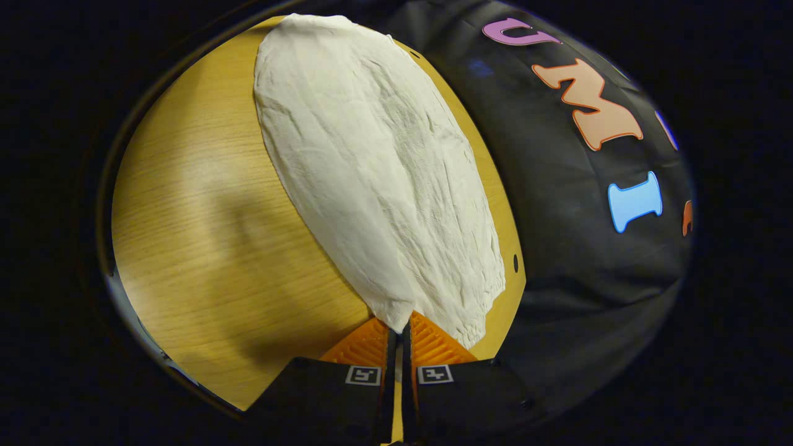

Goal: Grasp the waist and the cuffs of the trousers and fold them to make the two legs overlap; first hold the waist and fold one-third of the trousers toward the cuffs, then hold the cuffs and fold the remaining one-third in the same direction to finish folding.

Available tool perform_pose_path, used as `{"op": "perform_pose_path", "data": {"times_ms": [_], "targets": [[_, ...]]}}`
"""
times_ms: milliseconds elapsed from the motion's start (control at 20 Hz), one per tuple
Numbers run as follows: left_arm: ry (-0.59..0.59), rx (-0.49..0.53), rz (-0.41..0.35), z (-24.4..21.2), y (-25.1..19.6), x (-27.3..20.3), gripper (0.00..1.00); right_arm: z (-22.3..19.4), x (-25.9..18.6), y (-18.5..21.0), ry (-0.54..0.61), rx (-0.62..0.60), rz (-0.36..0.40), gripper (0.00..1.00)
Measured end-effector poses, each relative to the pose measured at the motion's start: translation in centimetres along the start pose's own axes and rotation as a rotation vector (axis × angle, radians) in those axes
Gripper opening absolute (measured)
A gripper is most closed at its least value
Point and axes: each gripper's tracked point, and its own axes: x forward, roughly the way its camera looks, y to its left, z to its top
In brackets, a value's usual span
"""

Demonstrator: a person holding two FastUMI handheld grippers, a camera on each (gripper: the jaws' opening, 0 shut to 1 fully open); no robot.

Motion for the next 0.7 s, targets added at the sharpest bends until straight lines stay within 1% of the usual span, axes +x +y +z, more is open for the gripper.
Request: {"op": "perform_pose_path", "data": {"times_ms": [50, 100, 150, 200, 250, 500, 600, 700], "targets": [[0.008, 0.043, -0.018, -0.8, 0.2, -0.3, 0.96, -0.2, 0.0, 0.1, 0.002, -0.01, -0.008, 0.07], [0.018, 0.084, -0.039, -1.7, 0.1, -0.4, 0.96, -0.2, 0.0, 0.0, 0.004, -0.016, -0.015, 0.04], [0.03, 0.124, -0.06, -2.5, 0.2, -0.5, 0.96, -0.1, -0.1, 0.2, 0.005, -0.017, -0.018, 0.04], [0.042, 0.164, -0.082, -3.3, 0.1, -0.5, 0.96, -0.1, -0.1, 0.2, 0.007, -0.014, -0.019, 0.07], [0.057, 0.2, -0.101, -4.2, 0.3, -0.7, 0.96, -0.2, 0.0, 0.1, 0.009, -0.01, -0.018, 0.07], [0.141, 0.284, -0.168, -9.3, 0.8, -2.8, 0.96, 0.0, 0.0, 0.1, 0.015, -0.022, -0.027, 0.07], [0.177, 0.348, -0.216, -11.3, 0.6, -3.2, 0.97, 0.0, 0.1, 0.2, 0.017, -0.023, -0.031, 0.07], [0.206, 0.412, -0.281, -13.4, 0.0, -4.2, 0.96, 0.0, 0.0, 0.2, 0.017, -0.023, -0.035, 0.07]]}}
